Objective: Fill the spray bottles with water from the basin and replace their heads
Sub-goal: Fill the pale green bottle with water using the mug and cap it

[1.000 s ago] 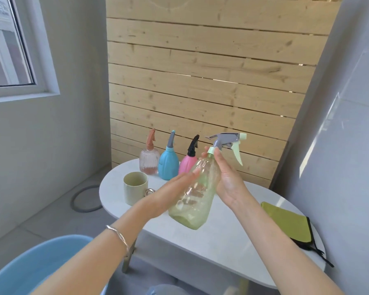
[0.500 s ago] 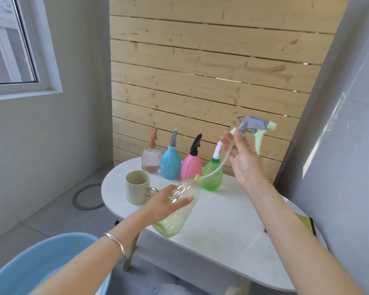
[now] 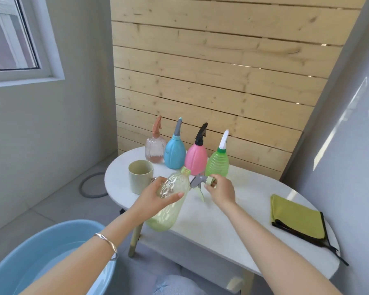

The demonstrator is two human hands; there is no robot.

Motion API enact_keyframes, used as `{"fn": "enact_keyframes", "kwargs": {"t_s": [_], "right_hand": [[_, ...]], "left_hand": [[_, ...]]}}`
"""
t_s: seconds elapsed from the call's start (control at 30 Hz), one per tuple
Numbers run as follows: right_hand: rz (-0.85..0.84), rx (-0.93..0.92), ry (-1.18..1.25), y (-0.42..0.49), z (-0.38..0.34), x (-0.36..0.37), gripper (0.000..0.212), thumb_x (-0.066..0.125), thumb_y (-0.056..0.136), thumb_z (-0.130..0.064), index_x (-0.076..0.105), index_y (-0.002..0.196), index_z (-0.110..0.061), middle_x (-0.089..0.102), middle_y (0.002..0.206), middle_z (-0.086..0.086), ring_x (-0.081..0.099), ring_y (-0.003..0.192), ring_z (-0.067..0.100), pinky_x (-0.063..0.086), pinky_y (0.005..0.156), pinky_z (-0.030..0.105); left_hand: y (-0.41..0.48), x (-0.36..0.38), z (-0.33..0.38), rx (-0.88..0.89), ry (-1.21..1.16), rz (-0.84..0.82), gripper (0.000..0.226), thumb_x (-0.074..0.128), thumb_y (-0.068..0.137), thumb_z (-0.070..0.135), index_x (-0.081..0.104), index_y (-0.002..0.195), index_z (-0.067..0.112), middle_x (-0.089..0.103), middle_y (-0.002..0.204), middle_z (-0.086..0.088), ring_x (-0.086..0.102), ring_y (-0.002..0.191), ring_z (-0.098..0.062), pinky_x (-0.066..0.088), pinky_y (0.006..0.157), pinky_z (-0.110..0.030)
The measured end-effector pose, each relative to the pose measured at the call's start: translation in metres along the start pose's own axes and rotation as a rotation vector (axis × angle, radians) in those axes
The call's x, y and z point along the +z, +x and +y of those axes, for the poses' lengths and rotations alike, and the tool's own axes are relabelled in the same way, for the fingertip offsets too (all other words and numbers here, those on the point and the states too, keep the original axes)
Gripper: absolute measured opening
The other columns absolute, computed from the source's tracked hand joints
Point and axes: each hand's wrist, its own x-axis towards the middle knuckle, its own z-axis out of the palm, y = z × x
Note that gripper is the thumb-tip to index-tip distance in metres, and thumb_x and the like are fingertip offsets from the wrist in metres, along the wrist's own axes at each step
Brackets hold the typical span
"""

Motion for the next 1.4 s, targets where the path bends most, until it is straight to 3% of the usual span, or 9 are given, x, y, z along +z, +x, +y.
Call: {"fn": "enact_keyframes", "kwargs": {"t_s": [0.2,0.37,0.5,0.57,0.7,0.83,0.97,1.2,1.4], "right_hand": [[-0.056,-0.075,-0.084,-0.003,0.007,0.040,0.010,0.064,0.083,-0.020,0.063,0.093,-0.020,0.065,0.089,0.001,0.057,0.086,0.025,0.034,0.062,0.030],[-0.168,-0.165,-0.377,0.006,0.011,0.051,0.032,0.060,0.087,-0.041,0.062,0.115,-0.025,0.059,0.110,0.002,0.051,0.109,0.023,0.034,0.083,0.031],[-0.199,-0.173,-0.437,0.009,-0.002,0.041,0.058,0.060,0.086,-0.038,0.042,0.138,-0.024,0.046,0.132,0.002,0.038,0.127,0.023,0.029,0.098,0.032],[-0.152,-0.242,-0.286,0.008,-0.020,0.036,0.054,0.059,0.087,-0.027,0.042,0.137,-0.020,0.047,0.132,0.003,0.040,0.125,0.024,0.031,0.099,0.033],[-0.291,-0.168,0.235,0.002,-0.074,0.053,0.035,0.055,0.093,-0.028,0.053,0.125,-0.015,0.057,0.119,0.000,0.052,0.113,0.017,0.041,0.096,0.031],[-0.383,-0.007,0.127,0.003,-0.098,0.084,0.037,0.042,0.098,-0.040,0.060,0.099,-0.008,0.060,0.103,0.007,0.055,0.104,0.025,0.037,0.079,0.029],[-0.277,-0.041,0.149,-0.001,-0.096,0.105,0.046,0.039,0.099,-0.037,0.049,0.063,-0.010,0.052,0.069,0.006,0.051,0.074,0.025,0.033,0.061,0.031],[-0.216,-0.246,0.478,-0.026,-0.149,0.129,0.039,0.045,0.098,-0.031,0.049,0.068,-0.007,0.054,0.065,0.001,0.046,0.063,0.014,0.036,0.059,0.026],[-0.412,-0.422,0.572,-0.067,-0.219,0.212,0.039,0.050,0.097,-0.028,0.053,0.068,-0.004,0.044,0.048,-0.011,0.034,0.049,0.005,0.028,0.050,0.018]], "left_hand": [[-0.006,-0.014,-0.016,-0.024,0.008,0.017,0.074,0.069,0.059,0.074,0.049,0.120,0.037,0.060,0.116,0.019,0.057,0.108,-0.001,0.044,0.087,-0.019],[-0.011,-0.021,-0.026,-0.059,-0.002,0.018,0.082,0.067,0.055,0.077,0.050,0.124,0.035,0.061,0.117,0.019,0.057,0.111,-0.002,0.042,0.089,-0.019],[-0.018,-0.027,-0.024,-0.083,0.008,0.054,0.046,0.075,0.074,0.054,0.045,0.107,0.043,0.053,0.102,0.033,0.051,0.096,0.017,0.037,0.076,-0.007],[-0.020,-0.034,-0.025,-0.088,0.004,0.076,0.043,0.075,0.078,0.043,0.040,0.103,0.043,0.046,0.097,0.037,0.045,0.086,0.023,0.036,0.079,-0.009],[-0.028,-0.046,-0.034,-0.083,-0.014,0.130,0.049,0.074,0.072,0.056,0.056,0.110,0.030,0.066,0.098,0.019,0.060,0.088,0.009,0.043,0.079,-0.019],[-0.042,-0.061,-0.045,-0.095,-0.013,0.204,0.050,0.066,0.070,0.068,0.056,0.101,0.030,0.066,0.089,0.014,0.061,0.079,0.005,0.044,0.074,-0.019],[-0.058,-0.090,-0.070,-0.155,-0.037,0.301,0.036,0.065,0.084,0.051,0.056,0.107,0.024,0.065,0.091,0.009,0.061,0.075,0.004,0.045,0.067,-0.014],[-0.092,-0.148,-0.136,-0.267,-0.039,0.422,0.031,0.060,0.087,0.050,0.057,0.107,0.027,0.064,0.093,0.011,0.062,0.083,-0.005,0.044,0.072,-0.020],[-0.147,-0.207,-0.229,-0.439,0.050,0.504,0.034,0.062,0.083,0.053,0.057,0.106,0.028,0.066,0.094,0.011,0.062,0.083,-0.002,0.044,0.069,-0.019]]}}
